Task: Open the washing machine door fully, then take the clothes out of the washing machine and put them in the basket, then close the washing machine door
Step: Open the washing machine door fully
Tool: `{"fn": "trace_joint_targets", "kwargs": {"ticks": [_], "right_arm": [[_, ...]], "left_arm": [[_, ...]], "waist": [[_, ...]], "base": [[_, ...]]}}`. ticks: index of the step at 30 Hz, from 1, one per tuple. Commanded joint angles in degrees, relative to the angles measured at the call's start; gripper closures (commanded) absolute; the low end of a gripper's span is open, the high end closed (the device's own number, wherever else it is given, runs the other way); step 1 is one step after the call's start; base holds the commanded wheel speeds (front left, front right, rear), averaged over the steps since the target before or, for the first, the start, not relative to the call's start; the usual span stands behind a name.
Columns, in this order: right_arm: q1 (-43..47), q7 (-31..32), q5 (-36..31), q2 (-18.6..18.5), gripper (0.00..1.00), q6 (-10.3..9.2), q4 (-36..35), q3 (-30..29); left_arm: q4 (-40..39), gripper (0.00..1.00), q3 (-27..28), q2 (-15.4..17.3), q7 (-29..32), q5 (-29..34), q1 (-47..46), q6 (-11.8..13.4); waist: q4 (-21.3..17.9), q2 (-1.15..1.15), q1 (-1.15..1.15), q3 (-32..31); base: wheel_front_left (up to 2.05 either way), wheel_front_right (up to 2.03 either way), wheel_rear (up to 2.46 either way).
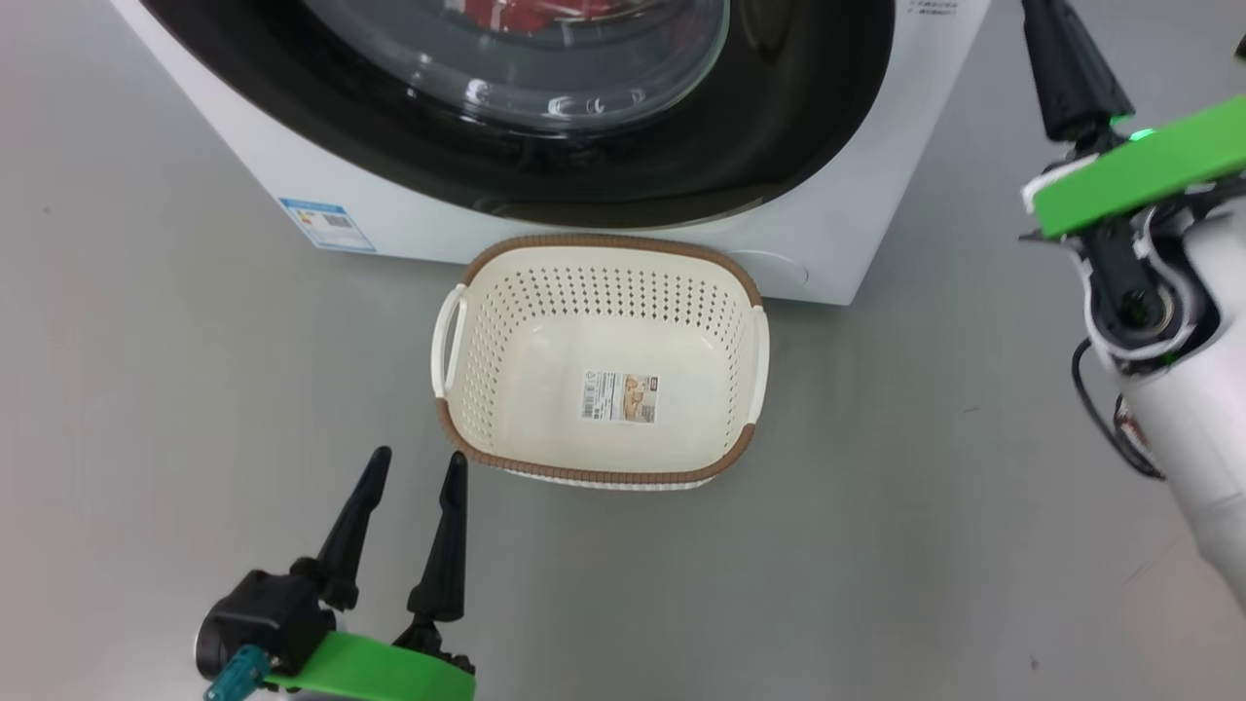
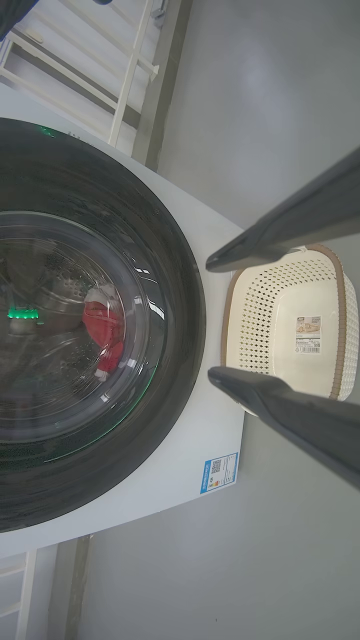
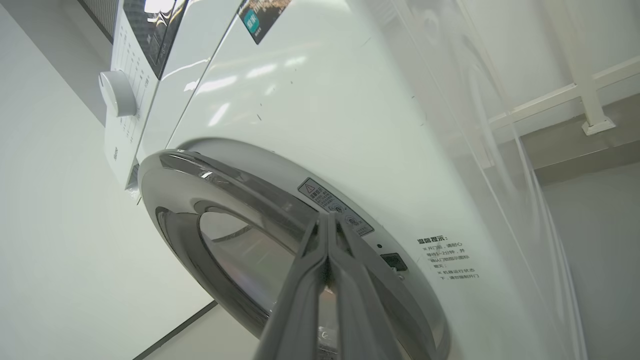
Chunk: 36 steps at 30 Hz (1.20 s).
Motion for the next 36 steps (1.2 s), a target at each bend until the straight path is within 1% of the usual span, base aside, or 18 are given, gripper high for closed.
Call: {"fn": "trace_joint_targets", "kwargs": {"ticks": [1,6,15,20,26,36], "right_arm": [[-1.61,1.01,1.92,-0.33,1.0,0.43,-0.98,1.07],[-5.11,5.49,7.68,-1.91,1.0,0.43,-0.05,2.77],[-10.72,14.19,16.55,-3.92,1.0,0.43,2.85,3.26],[-13.9,18.64,17.99,-4.98,1.0,0.43,4.37,4.59],[-17.79,24.31,21.34,-5.31,1.0,0.43,6.23,4.46],[-21.8,33.01,23.24,-6.2,1.0,0.43,9.14,5.97]], "left_arm": [[-1.05,0.0,1.56,0.65,-0.69,-0.22,-1.48,-0.22],[-0.83,0.0,0.76,0.65,-0.69,-0.43,-2.35,-0.54],[-0.62,0.0,-0.65,0.65,-0.69,-0.93,-4.03,-0.91],[-0.62,0.0,-1.4,0.65,-0.69,-1.39,-4.95,-1.05],[-0.57,0.0,-2.79,0.65,-0.69,-2.08,-6.27,-1.17],[-0.84,0.0,-4.07,0.65,-0.69,-3.35,-7.53,-1.07]], "waist": [[0.43,0.0,0.0,0.82],[1.23,0.0,0.0,2.01],[3.13,0.0,0.0,4.56],[4.11,0.0,0.0,6.06],[5.4,0.0,0.0,7.94],[7.05,0.0,0.0,9.58]], "base": [[0.0,0.0,0.0],[0.0,0.0,0.0],[0.0,0.0,0.0],[0.0,0.0,0.0],[0.0,0.0,0.0],[0.0,0.0,0.0]]}}
